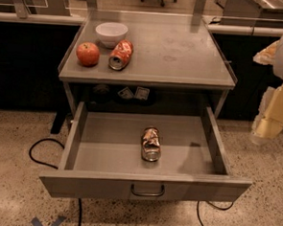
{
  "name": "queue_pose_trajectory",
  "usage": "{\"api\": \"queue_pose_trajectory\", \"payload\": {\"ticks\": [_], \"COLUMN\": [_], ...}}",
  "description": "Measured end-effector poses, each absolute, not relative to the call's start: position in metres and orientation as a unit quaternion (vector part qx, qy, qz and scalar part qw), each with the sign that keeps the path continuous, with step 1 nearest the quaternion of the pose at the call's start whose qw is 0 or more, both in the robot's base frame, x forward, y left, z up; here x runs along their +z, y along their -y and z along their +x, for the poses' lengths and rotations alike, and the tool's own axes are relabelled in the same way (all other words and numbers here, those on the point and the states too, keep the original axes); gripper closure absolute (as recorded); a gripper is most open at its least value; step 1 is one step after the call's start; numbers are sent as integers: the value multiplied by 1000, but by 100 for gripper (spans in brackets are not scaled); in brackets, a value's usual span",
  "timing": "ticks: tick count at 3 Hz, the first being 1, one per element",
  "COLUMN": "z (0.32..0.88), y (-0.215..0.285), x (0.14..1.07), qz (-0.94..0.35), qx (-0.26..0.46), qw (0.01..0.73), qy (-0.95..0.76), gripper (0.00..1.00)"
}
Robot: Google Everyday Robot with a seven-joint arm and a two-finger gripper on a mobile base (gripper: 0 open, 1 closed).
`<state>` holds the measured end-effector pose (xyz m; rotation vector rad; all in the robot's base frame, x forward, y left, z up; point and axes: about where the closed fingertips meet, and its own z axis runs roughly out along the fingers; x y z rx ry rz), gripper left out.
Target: Pick orange can from top drawer and place on counter
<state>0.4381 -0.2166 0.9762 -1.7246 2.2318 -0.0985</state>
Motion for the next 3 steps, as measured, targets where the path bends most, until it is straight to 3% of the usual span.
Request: {"api": "queue_pose_trajectory", "payload": {"ticks": [2, 3], "z": [459, 502], "y": [208, 174], "x": [969, 947], "qz": [-612, -633], "qx": [-11, 29], "qw": [190, 220], "qy": [-768, -742], "gripper": [0, 0]}}
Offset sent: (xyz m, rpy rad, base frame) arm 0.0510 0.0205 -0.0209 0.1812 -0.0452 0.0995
